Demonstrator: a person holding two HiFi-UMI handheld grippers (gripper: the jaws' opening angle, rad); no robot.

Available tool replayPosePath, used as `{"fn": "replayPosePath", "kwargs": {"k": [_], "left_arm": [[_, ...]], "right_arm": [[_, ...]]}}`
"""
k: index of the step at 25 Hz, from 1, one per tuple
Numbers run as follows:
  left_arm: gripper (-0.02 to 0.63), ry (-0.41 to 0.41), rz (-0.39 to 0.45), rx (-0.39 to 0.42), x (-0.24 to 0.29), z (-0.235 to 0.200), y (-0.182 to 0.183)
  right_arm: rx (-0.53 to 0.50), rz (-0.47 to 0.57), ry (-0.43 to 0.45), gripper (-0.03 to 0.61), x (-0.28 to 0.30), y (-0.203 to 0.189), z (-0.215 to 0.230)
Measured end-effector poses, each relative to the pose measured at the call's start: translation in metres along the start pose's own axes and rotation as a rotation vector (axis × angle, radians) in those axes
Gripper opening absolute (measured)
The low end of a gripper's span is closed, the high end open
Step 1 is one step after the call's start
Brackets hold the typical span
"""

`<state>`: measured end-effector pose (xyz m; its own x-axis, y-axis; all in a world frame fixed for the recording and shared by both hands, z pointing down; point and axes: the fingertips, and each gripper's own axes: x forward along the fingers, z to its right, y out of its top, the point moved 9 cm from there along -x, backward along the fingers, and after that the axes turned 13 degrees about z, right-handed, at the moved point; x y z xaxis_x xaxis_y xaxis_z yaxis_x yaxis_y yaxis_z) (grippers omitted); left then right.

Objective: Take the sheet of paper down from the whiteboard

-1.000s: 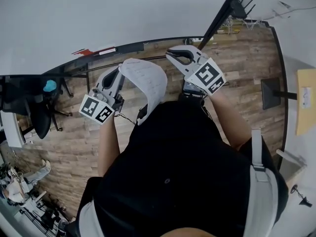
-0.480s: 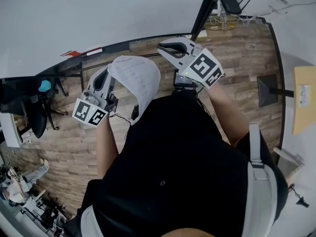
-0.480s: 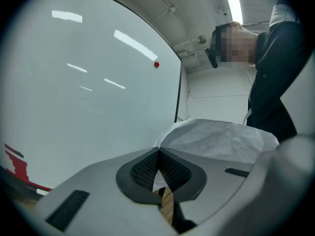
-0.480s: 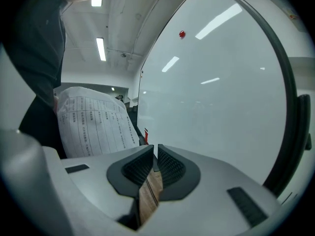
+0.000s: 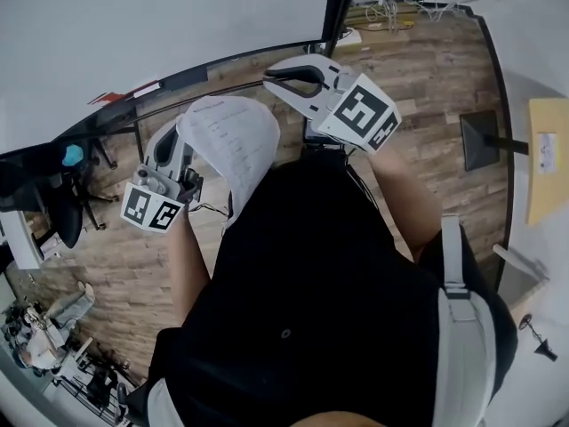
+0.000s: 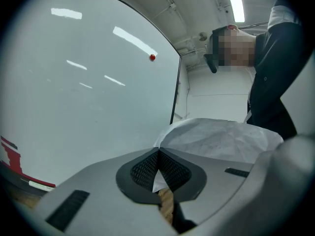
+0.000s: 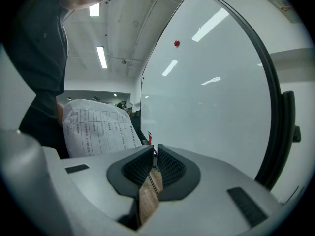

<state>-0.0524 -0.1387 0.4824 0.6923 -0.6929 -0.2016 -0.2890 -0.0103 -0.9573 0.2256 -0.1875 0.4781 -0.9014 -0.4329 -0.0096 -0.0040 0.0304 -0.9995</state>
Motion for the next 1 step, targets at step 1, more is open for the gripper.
{"fn": "replayPosePath", "kwargs": {"k": [1], "left_arm": [[0.011, -0.001, -0.005, 0.0, 0.0011, -0.0005, -0.0017]], "right_arm": [[0.005, 0.005, 0.006, 0.038, -0.0011, -0.0006, 0.0004]]}}
